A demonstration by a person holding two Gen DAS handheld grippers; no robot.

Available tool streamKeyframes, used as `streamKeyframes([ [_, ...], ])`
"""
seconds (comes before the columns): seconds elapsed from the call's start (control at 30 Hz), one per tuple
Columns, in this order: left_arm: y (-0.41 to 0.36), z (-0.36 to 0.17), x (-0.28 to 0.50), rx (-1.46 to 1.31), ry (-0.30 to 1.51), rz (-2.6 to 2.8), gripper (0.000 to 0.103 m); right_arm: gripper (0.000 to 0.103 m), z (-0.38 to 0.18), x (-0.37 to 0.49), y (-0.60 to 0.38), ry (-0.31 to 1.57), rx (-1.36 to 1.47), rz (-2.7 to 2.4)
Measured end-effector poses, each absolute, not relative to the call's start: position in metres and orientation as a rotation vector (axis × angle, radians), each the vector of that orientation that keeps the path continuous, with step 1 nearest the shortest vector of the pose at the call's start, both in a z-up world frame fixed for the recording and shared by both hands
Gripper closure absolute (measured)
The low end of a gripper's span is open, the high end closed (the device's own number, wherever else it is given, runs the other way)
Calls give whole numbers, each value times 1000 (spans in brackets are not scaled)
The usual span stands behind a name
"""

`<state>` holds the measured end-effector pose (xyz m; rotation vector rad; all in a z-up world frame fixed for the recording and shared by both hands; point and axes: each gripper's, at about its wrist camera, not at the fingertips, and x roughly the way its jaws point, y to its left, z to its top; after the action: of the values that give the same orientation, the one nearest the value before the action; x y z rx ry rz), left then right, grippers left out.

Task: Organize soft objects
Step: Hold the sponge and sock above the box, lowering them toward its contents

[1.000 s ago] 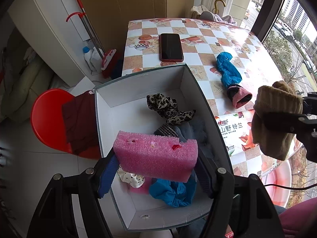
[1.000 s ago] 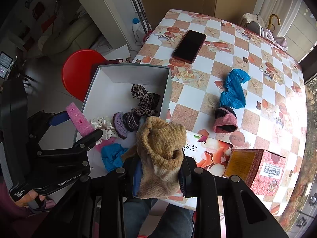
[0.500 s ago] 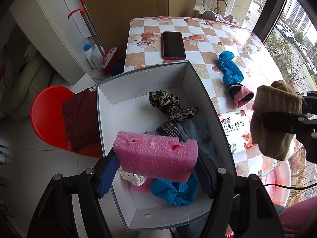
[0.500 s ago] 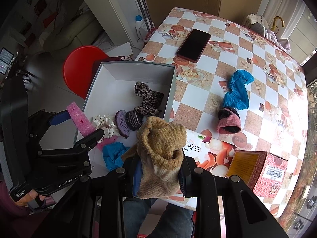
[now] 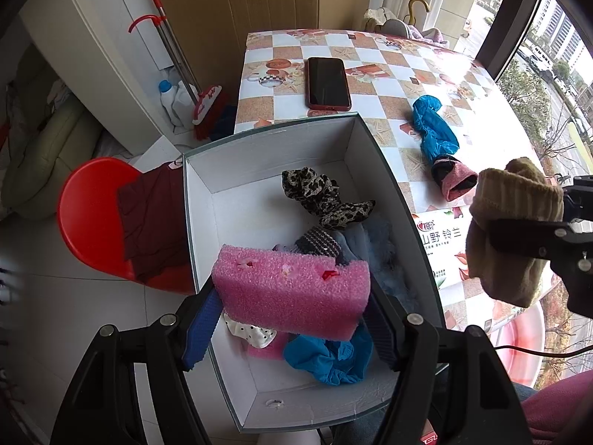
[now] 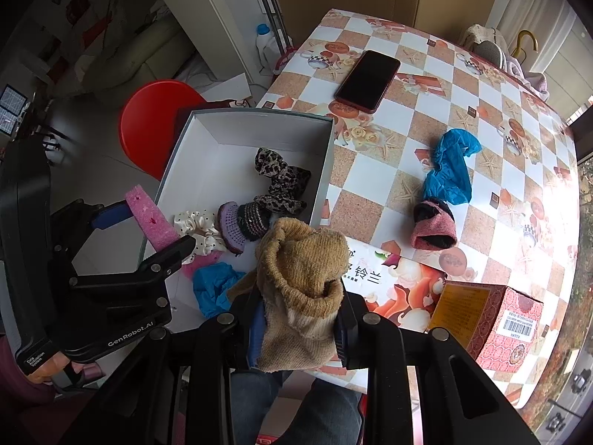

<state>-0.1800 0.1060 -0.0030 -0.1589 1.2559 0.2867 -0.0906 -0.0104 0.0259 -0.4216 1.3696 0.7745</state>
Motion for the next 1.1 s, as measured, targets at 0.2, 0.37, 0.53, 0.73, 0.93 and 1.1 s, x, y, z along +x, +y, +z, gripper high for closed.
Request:
streamKeyframes([
  [0.2, 112, -8, -177, -162, 1273, 315, 29, 71, 17, -90, -4, 1385, -437, 792],
  [0.37, 119, -14, -177, -182, 1291, 338, 29, 71, 11, -90, 9, 1395, -456, 818],
  [0.53, 121, -20, -181, -196, 1310, 348, 29, 71, 6, -93, 21, 1411, -471, 844],
  [0.73, 119, -26, -186, -201, 1332, 346, 29, 71, 2, -100, 30, 1419, -497, 871],
  [0.93, 118, -29, -188, -206, 1341, 346, 29, 71, 2, -102, 35, 1415, -502, 884],
  [1.1, 118, -31, -189, -208, 1347, 348, 29, 71, 1, -102, 39, 1421, -497, 891],
])
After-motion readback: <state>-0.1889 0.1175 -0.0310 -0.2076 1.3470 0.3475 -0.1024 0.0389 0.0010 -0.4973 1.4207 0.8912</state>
